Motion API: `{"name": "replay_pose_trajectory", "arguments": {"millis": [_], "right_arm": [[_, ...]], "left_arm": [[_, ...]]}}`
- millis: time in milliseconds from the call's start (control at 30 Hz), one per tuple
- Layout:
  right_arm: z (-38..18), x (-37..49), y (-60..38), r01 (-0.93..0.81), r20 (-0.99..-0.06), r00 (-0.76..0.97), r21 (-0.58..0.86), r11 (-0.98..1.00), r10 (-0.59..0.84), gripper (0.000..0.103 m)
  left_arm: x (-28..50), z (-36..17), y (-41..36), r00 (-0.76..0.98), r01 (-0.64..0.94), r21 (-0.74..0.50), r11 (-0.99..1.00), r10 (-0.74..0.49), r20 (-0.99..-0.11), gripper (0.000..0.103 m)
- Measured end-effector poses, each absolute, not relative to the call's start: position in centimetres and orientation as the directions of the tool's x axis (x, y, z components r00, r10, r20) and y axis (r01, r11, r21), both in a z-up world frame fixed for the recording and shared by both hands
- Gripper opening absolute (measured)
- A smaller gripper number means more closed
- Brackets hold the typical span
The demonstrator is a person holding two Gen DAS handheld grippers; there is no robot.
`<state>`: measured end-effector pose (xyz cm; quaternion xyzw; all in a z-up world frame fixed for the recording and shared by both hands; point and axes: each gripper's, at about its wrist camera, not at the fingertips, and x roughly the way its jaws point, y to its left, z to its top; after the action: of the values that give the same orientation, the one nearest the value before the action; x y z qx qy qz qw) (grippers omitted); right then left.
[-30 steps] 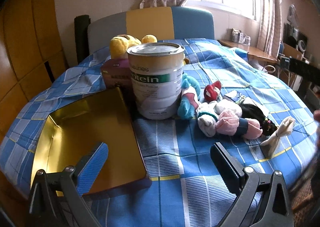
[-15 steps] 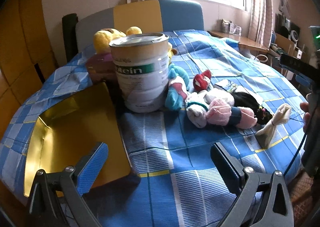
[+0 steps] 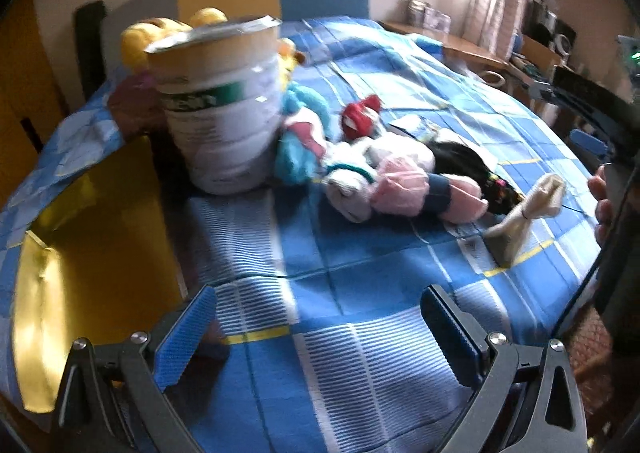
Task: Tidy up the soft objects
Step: 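Close the left tool on the cream mesh pouch and lift it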
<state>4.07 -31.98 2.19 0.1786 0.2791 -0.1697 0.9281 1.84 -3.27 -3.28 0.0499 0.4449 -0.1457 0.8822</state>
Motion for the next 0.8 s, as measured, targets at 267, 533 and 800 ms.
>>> {"name": "replay_pose_trajectory", "arguments": {"millis": [267,533,800], "right_arm": [[1.9,4.1,-32.8,0.424,-0.596,0.779,0.271,0.864,-0.195,0.093],[1.2,4.0,-34.1,0.439,-0.617,0.773,0.351,0.827,-0.148,0.093],[0.6,4.2,-34.6,0.438,-0.639,0.761,0.379,0.815,-0.112,0.093]], "left_arm": [[2.5,-2.2,-6.5,0.562,0.516,0.008,0.857,-0.331,-0.758,0.090],[4.8,-2.5,-9.6,0.510,0.652,0.065,0.756,-0.373,-0.775,0.083],[6.6,-3.7,-13.2,0.481,0.751,0.166,0.639,-0.357,-0.801,0.069]]}}
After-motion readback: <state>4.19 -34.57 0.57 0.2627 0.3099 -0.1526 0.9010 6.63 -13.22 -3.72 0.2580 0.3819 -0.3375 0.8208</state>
